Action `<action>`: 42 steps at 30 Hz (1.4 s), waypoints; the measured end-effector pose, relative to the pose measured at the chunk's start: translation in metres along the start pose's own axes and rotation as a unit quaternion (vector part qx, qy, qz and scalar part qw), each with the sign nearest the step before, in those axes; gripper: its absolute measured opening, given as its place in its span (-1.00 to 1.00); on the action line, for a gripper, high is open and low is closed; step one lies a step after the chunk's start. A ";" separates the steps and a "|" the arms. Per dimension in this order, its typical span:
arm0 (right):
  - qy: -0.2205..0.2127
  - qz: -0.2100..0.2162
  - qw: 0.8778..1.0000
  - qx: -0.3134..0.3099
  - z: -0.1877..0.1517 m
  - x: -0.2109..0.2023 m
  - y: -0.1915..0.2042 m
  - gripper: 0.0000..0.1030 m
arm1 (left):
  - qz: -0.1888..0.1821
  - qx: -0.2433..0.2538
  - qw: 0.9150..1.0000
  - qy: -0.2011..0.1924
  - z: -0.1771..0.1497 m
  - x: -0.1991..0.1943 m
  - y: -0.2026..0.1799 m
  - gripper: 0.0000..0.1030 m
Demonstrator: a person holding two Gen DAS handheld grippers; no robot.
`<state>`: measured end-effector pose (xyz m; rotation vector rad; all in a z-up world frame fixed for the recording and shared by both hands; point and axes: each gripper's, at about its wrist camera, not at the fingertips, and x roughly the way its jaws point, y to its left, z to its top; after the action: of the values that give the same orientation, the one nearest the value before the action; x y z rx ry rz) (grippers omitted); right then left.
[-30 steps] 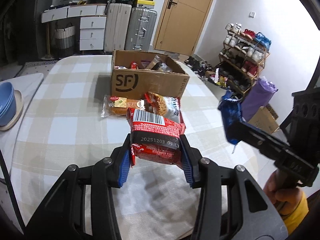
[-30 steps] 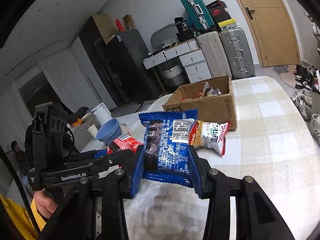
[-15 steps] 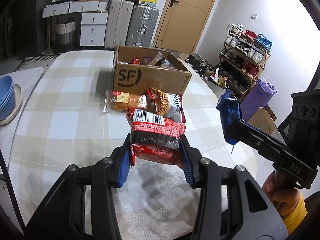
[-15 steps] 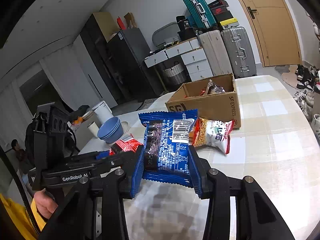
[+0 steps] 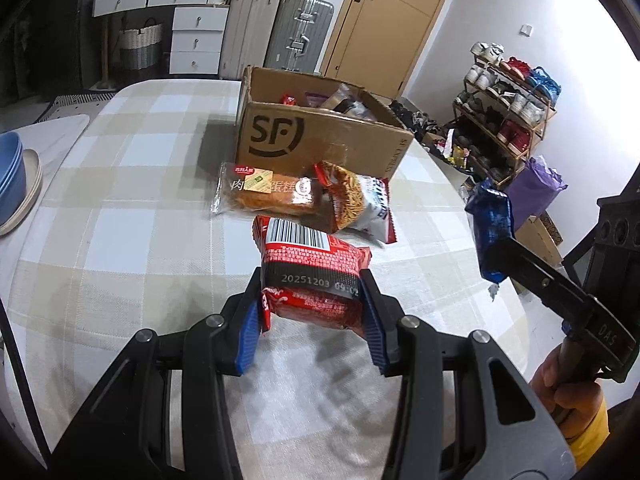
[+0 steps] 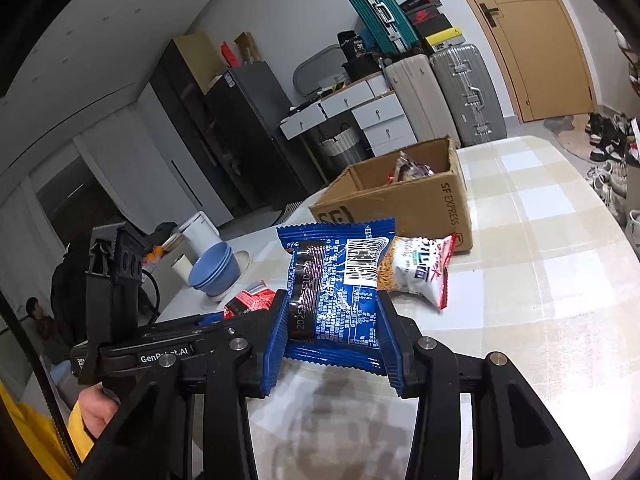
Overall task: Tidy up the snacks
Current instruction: 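Carry both packs over the box and lower them inside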
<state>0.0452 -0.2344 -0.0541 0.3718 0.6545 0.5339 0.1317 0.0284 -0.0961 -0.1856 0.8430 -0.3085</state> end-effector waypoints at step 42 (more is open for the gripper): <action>0.081 -0.058 0.995 -0.029 0.226 0.160 -0.065 -0.18 | 0.057 0.117 0.991 -0.002 0.264 0.151 -0.020 -0.21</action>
<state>0.3235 -0.2306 0.0048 0.2354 0.8102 0.4749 0.4217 -0.0318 -0.0248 0.0803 0.8028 -0.2974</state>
